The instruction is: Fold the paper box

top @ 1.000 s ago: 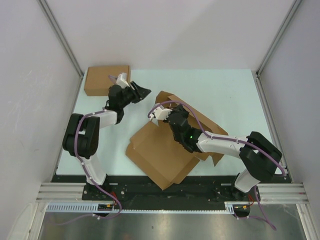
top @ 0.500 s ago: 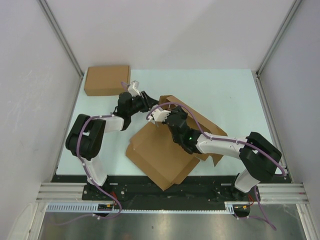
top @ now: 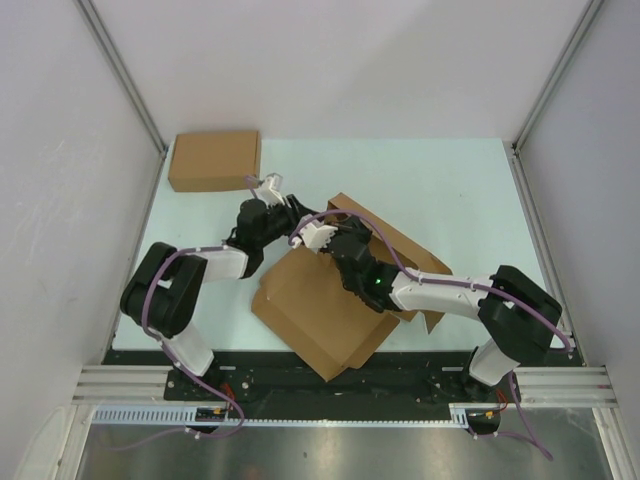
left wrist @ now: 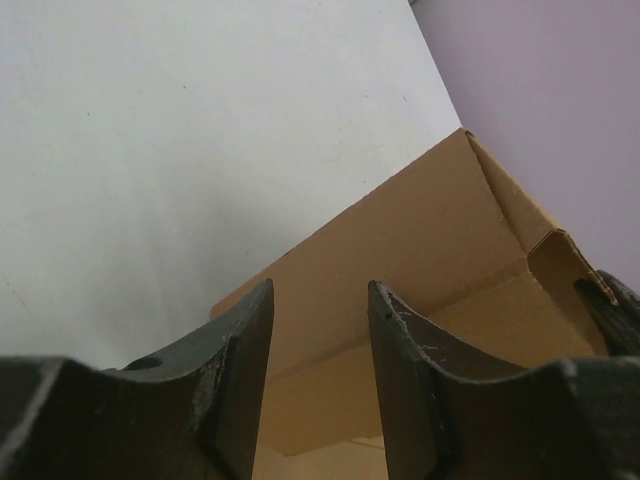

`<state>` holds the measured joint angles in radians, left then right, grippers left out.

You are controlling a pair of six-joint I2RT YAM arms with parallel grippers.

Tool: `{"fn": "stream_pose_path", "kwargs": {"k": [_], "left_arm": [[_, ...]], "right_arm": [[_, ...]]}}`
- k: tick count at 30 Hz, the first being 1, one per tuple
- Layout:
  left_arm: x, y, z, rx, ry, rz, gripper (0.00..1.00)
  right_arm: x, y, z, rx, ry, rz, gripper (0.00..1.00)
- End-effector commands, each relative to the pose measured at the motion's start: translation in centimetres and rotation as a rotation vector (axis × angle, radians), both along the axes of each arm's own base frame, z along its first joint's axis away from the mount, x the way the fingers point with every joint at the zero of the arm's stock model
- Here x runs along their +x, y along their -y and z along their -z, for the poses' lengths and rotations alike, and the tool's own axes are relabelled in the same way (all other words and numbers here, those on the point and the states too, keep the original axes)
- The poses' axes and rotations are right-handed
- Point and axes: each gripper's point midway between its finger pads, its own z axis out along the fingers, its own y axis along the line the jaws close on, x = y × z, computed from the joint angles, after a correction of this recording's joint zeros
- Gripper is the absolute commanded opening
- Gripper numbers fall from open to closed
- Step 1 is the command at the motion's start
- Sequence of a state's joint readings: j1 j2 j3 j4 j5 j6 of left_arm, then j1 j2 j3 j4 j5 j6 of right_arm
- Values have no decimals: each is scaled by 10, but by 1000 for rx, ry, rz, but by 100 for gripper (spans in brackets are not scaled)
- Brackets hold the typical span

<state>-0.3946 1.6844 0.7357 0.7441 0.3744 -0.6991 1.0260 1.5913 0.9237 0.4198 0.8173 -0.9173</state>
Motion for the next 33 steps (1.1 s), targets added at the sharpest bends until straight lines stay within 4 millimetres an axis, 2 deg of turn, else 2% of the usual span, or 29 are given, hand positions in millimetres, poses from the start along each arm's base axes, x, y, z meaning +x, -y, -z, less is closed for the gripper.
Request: {"fn": "stream_pose_path", "kwargs": {"k": [1, 5, 8, 15, 18, 21, 26, 30, 33], "left_arm": [[-17, 13, -18, -3, 76, 41, 50], [-27, 15, -16, 33, 110, 40, 56], [-31, 11, -25, 49, 142, 31, 60], [-26, -1, -34, 119, 191, -11, 66], [-23, -10, -31, 142, 187, -37, 68], [-22, -9, -33, 133, 192, -32, 68], [-22, -7, -24, 129, 166, -25, 67], [-26, -4, -20, 97, 154, -12, 65], [-30, 0, -16, 94, 148, 5, 64]], "right_arm": [[-7, -9, 11, 24, -33, -36, 0], [-10, -11, 12, 34, -45, -49, 0], [-10, -10, 12, 41, -54, -44, 0], [-10, -6, 5, 49, -38, -35, 0], [-8, -4, 4, 45, -26, -19, 0], [-10, -7, 5, 45, -27, -27, 0], [-15, -12, 3, 51, -25, -40, 0], [-18, -13, 0, 67, -32, -50, 5], [-20, -14, -1, 90, -55, -44, 14]]}}
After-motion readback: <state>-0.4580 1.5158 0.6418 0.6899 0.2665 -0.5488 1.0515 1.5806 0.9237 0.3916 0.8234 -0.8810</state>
